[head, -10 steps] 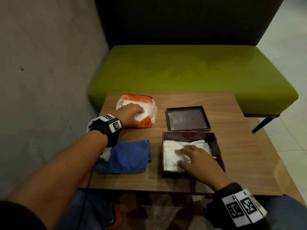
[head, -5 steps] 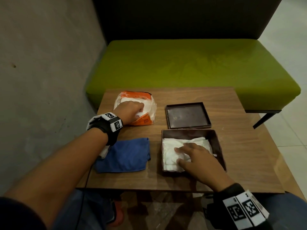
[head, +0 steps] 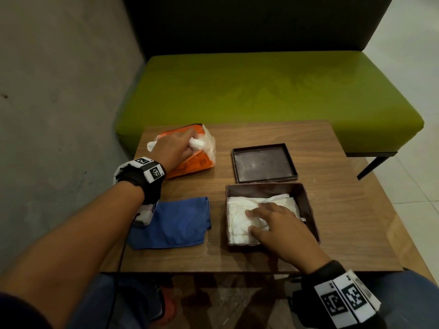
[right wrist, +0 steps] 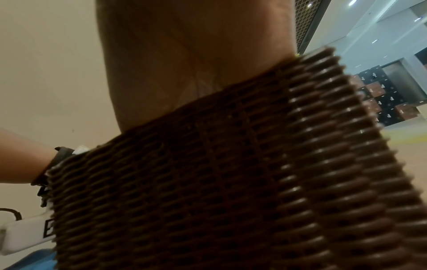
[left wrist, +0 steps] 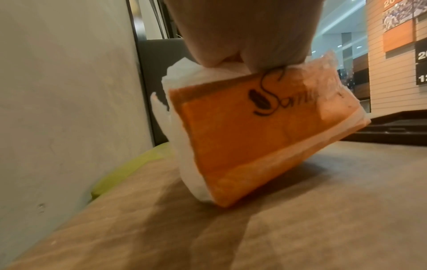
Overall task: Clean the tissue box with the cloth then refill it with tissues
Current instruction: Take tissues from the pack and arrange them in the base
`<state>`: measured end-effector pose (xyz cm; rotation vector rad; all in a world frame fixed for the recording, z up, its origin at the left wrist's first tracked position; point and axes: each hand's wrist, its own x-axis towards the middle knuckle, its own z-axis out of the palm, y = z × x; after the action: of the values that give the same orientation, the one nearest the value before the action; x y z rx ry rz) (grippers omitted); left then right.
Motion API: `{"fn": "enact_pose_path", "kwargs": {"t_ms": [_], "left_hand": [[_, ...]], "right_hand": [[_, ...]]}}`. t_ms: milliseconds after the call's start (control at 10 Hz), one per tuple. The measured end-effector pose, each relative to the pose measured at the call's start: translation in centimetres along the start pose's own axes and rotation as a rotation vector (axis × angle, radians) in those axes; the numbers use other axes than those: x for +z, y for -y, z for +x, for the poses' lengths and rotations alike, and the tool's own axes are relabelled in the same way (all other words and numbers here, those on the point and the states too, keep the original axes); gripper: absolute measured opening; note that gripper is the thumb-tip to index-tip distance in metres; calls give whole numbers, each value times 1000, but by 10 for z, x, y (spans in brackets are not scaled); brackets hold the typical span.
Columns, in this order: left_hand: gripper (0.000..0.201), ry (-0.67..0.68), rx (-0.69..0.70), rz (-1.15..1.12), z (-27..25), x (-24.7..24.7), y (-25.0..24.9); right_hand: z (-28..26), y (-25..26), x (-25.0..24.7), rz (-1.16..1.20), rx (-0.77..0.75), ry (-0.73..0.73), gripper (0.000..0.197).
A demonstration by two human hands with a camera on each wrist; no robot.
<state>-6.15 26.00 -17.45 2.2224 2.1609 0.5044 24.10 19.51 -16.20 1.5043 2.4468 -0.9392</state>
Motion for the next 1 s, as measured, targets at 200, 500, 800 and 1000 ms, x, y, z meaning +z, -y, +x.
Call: {"fn": "enact_pose_path", "kwargs": {"t_ms": [200,500,800,1000], "left_hand": [[31,-45,129,158,5,-19,2],[25,205,338,497,1,-29,-8],[57,242,585,739,7,-33,-18],[34,165,181,390,18,-58,-22]], "right_hand": [[1,0,1,-5,-7,0,45],[0,-1,1,-14,-19,-12,45],[0,-1,1,-21,-26,-6,45],[-2,0,0,-32,-25,-6,44]]}}
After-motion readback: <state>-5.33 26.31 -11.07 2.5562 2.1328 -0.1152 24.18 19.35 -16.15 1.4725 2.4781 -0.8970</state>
